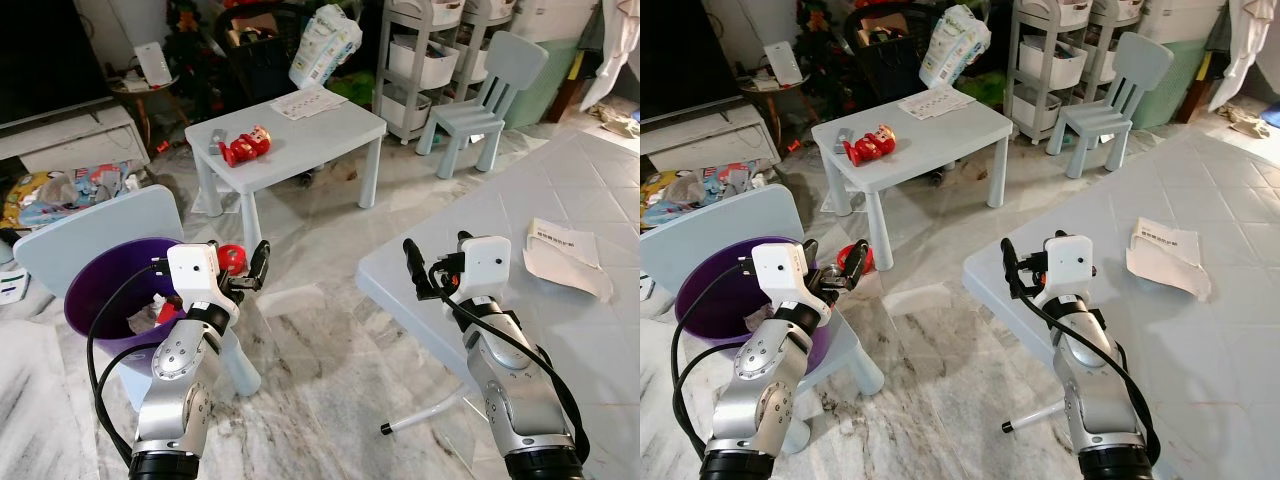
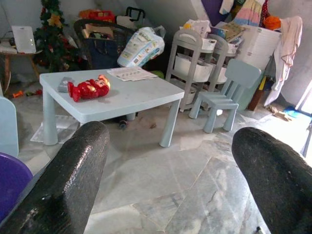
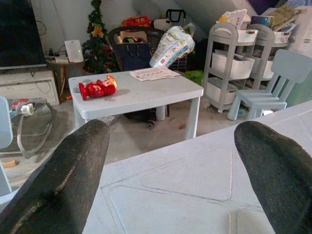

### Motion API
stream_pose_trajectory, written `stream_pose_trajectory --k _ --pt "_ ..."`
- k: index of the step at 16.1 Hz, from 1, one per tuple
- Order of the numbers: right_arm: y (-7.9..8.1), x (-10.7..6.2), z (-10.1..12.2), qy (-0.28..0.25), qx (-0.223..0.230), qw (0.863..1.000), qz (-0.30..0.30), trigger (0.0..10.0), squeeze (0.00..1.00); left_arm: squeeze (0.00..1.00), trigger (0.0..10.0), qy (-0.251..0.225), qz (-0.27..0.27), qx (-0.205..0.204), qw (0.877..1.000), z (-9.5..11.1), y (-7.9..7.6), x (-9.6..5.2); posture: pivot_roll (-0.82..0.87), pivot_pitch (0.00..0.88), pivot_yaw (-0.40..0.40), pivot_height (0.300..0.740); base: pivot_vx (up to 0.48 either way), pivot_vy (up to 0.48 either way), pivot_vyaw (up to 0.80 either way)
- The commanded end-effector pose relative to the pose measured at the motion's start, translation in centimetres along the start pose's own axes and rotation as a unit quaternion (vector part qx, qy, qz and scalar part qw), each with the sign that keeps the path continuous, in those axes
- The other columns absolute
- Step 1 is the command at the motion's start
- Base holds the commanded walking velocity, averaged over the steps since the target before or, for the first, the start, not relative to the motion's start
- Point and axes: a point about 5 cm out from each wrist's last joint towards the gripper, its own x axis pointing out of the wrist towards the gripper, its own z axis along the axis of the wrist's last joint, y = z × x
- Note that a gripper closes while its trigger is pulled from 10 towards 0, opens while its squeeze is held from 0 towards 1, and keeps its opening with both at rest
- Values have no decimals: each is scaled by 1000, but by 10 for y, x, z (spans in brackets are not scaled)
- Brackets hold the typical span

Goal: Picking trash to rubbish bin

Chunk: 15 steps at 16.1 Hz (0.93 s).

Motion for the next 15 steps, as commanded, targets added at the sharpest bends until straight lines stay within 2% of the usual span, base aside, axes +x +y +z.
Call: stream_pose_trajectory --k 1,10,12,15 --pt "-1 2 5 -7 -1 1000 0 10000 0 0 10000 8 5 1 1000 -1 2 2 -15 0 -11 740 0 0 -800" --pt "-2 1 5 -8 -3 1000 -3 10000 0 0 10000 7 7 -8 1000 -1 3 1 -16 0 -9 740 0 0 -800" --pt "-2 1 5 -9 -2 1000 -3 10000 0 0 10000 13 27 -10 1000 -3 6 1 -14 0 -10 740 0 0 0" --pt "-2 1 5 -10 -3 1000 -2 10000 0 0 10000 17 27 -15 999 -4 7 2 -14 0 -10 740 0 0 0"
